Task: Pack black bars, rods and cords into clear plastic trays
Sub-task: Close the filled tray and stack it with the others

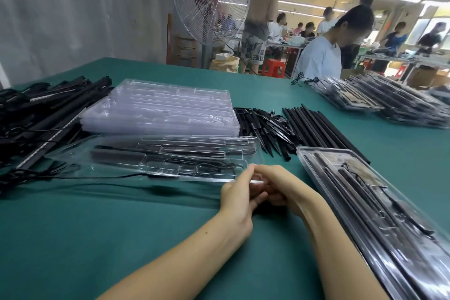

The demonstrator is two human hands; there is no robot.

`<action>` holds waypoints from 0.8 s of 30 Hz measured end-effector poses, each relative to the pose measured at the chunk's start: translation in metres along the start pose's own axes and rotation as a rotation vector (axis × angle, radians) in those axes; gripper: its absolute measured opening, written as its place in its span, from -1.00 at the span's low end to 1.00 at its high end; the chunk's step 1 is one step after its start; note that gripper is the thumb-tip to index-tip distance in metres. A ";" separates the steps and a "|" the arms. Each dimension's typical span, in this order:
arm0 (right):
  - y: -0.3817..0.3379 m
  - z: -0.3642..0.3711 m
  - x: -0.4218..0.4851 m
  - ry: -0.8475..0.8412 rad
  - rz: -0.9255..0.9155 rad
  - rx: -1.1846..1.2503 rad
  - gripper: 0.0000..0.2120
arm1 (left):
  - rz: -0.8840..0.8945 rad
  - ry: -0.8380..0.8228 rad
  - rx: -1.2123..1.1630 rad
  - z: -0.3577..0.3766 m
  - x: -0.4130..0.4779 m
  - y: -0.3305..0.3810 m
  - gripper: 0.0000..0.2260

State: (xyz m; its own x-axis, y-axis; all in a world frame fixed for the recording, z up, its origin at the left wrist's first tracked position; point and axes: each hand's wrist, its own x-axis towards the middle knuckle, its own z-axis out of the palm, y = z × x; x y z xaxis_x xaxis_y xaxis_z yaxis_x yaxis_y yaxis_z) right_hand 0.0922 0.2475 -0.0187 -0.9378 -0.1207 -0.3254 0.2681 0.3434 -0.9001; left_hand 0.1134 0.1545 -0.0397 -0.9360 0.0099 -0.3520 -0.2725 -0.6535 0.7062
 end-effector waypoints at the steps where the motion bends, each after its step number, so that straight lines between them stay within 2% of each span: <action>1: 0.001 0.000 0.001 -0.018 -0.006 0.001 -0.46 | -0.004 -0.018 -0.001 0.000 0.000 0.000 -0.77; 5: -0.001 0.000 0.002 -0.077 0.008 0.034 -0.54 | -0.012 -0.057 -0.026 0.000 -0.002 -0.002 -0.69; 11: 0.002 -0.001 0.004 -0.130 -0.004 0.168 -0.54 | -0.010 -0.017 -0.016 0.003 -0.003 -0.002 -0.61; 14: 0.004 -0.001 0.005 -0.136 -0.060 0.210 -0.59 | -0.014 -0.006 -0.026 0.002 -0.004 -0.002 -0.64; 24: 0.007 0.006 0.005 -0.104 -0.144 0.165 -0.55 | -0.078 -0.018 -0.092 -0.001 -0.002 0.006 -0.78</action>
State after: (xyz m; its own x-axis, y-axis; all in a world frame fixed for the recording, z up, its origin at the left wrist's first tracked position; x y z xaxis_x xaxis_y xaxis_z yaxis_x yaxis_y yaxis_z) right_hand 0.0906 0.2438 -0.0279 -0.9437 -0.2551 -0.2108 0.1739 0.1596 -0.9717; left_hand 0.1143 0.1495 -0.0354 -0.9167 0.0769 -0.3920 -0.3241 -0.7169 0.6173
